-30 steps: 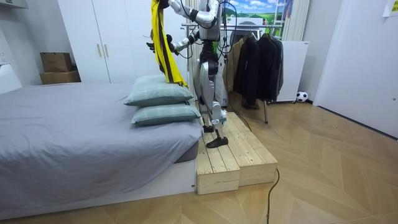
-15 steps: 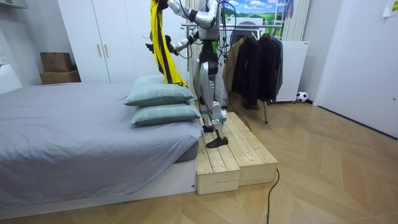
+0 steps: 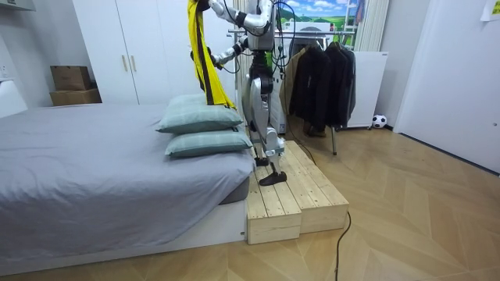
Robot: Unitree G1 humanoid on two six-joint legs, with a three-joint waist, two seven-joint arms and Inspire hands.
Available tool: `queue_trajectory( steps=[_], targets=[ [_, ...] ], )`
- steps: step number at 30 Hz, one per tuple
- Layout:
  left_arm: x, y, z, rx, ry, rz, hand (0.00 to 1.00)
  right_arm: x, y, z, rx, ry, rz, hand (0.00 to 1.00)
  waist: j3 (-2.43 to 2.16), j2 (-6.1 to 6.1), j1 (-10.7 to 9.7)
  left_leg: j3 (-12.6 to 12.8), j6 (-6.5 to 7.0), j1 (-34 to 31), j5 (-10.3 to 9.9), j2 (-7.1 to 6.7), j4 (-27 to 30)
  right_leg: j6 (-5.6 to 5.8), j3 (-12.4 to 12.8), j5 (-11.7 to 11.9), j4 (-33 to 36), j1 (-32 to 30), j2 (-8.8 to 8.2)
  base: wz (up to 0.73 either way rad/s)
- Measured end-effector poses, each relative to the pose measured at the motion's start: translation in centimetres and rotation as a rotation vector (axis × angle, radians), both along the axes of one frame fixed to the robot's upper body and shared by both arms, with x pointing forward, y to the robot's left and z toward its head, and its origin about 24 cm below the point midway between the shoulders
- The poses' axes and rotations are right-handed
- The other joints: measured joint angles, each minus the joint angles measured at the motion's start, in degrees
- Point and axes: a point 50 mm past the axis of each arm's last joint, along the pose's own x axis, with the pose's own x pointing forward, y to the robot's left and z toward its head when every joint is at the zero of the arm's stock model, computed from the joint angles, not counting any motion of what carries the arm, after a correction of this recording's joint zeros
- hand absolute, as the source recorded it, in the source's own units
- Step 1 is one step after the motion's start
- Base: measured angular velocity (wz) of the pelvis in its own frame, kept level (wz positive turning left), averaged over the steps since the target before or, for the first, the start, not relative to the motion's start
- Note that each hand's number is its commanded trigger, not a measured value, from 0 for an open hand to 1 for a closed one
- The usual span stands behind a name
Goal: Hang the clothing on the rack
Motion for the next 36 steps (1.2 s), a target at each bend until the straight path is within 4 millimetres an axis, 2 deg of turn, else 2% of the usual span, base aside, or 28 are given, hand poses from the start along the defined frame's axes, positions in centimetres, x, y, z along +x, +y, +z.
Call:
queue_trajectory(
  steps=[10, 12, 17, 19, 26, 27, 28, 29, 36],
  targets=[
    [0.0, 0.0, -0.1, 0.021, 0.011, -0.001, 1.00, -0.3, -0.7, -0.7, -0.035, 0.012, 0.003, 1.00, -0.17, -0.29, 0.3, 0.0, 0.00, 0.2, 0.0, 0.02, 0.1, 0.00, -0.5, 0.0, 0.1, 0.2, -0.03, 0.00],
    [0.0, 0.0, -0.4, 0.022, 0.030, 0.001, 1.00, -0.4, -1.1, -1.0, -0.066, 0.019, 0.007, 1.00, -0.12, -0.41, -0.2, 0.2, 0.00, 0.4, 0.0, 0.01, 0.1, 0.00, -0.4, 0.0, 0.1, 0.4, -0.07, 0.00],
    [-0.4, 0.1, -1.4, 0.044, 0.059, -0.006, 1.00, -0.6, -2.7, -1.6, -0.158, 0.041, -0.012, 1.00, -0.09, -1.43, -1.0, 0.3, 0.00, 0.9, 0.0, -0.01, 0.2, 0.04, -0.5, -0.1, 0.1, 0.9, -0.11, 0.01],
    [-0.5, 0.1, -1.4, 0.062, 0.052, -0.018, 1.00, -0.6, -3.4, -1.5, -0.179, 0.040, -0.024, 1.00, -0.21, -1.89, -1.0, 0.3, 0.00, 0.9, 0.0, -0.03, 0.2, 0.04, -0.4, -0.1, 0.1, 1.0, -0.13, 0.00],
    [-0.5, 0.1, -1.4, 0.068, 0.052, -0.022, 1.00, -0.6, -3.9, -1.4, -0.213, 0.039, -0.023, 1.00, -0.26, -2.39, -1.2, 0.3, 0.00, 1.4, 0.0, -0.06, 0.2, 0.04, -0.1, -0.1, 0.1, 1.3, -0.13, 0.00],
    [-0.5, 0.2, -1.4, 0.068, 0.053, -0.022, 0.82, -0.6, -3.8, -1.4, -0.219, 0.039, -0.020, 1.00, -0.23, -2.45, -1.3, 0.3, 0.01, 1.4, 0.0, -0.07, 0.2, 0.07, 0.1, -0.1, 0.1, 1.2, -0.13, 0.00],
    [-0.5, 0.2, -1.5, 0.068, 0.059, -0.020, 0.53, -0.6, -3.8, -1.4, -0.236, 0.036, -0.012, 1.00, -0.24, -2.61, -1.3, 0.3, 0.01, 1.3, 0.0, -0.08, 0.2, 0.11, 0.1, -0.1, 0.0, 1.2, -0.12, 0.00],
    [-0.5, 0.2, -1.6, 0.068, 0.063, -0.019, 0.00, -0.6, -3.9, -1.4, -0.247, 0.035, -0.008, 1.00, -0.23, -2.69, -1.5, 0.3, 0.01, 1.3, 0.0, -0.09, 0.2, 0.12, 0.1, -0.1, 0.0, 1.2, -0.12, 0.00],
    [0.0, 0.6, -2.2, 0.067, 0.099, -0.004, 0.00, -0.6, -4.7, -1.5, -0.384, 0.040, 0.011, 1.00, -0.34, -3.43, -2.1, 0.3, 0.01, 1.0, 0.0, -0.09, 0.2, 0.11, 0.1, -0.1, 0.0, 0.9, -0.08, 0.00]
  ],
)
